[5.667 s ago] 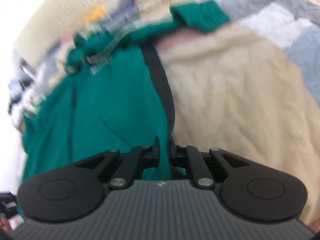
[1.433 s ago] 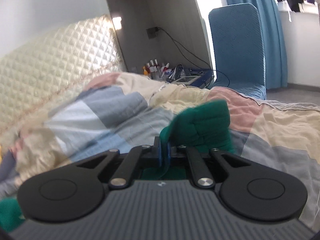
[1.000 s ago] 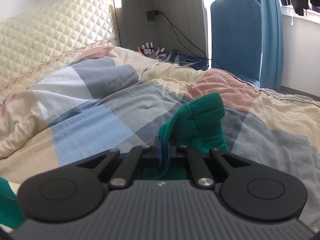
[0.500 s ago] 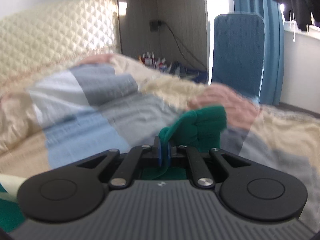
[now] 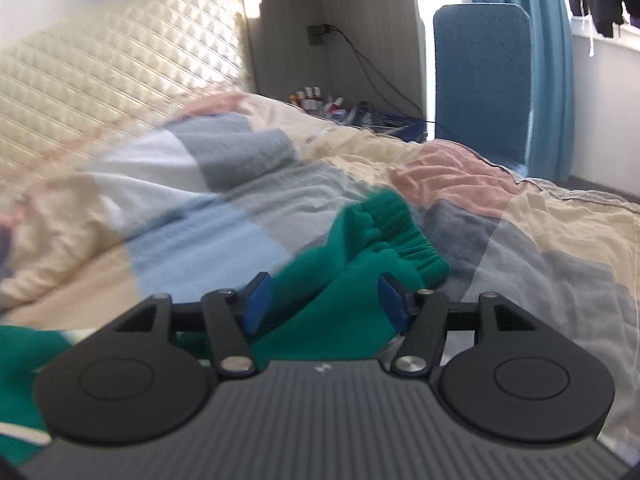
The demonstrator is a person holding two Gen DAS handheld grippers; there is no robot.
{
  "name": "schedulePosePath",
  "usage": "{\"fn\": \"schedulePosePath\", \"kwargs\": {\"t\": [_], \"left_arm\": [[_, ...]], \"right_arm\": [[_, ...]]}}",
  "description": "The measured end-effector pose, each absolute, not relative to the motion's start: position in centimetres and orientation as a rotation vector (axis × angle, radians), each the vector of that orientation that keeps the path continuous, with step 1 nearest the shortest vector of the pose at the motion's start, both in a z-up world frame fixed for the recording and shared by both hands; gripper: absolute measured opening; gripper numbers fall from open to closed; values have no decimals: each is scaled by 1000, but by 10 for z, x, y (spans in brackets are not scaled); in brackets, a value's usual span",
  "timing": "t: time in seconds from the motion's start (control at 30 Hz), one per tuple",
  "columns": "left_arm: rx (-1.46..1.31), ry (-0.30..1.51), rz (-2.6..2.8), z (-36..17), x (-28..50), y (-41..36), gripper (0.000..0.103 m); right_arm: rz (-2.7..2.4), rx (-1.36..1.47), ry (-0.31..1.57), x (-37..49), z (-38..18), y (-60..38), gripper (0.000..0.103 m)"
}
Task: Fold large clothes
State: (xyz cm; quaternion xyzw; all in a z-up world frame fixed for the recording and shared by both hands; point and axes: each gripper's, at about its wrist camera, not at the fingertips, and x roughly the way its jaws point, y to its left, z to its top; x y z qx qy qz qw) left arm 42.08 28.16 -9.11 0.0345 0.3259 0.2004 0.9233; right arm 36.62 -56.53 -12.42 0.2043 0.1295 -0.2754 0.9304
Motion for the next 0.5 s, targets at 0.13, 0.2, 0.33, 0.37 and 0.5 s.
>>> {"fn": "schedulePosePath", "kwargs": {"t": [0.13, 0.2, 0.33, 0.37, 0.5], "left_arm": [[21, 624, 301, -53, 369, 230, 63], [-31, 612, 245, -37, 343, 205, 63], [-124, 596, 119, -16, 284, 144, 63], [-148, 594, 94, -14, 269, 128, 63], [-207, 605, -13, -19, 216, 66, 63]], "right_arm": [[-475, 461, 220, 325, -100, -534, 61], [-427, 479, 200, 302, -92, -517, 61], [-347, 532, 191, 258, -93, -487, 61], [-331, 553, 196, 248, -96, -482, 61], [-279, 630, 223, 218, -116, -475, 61]]}}
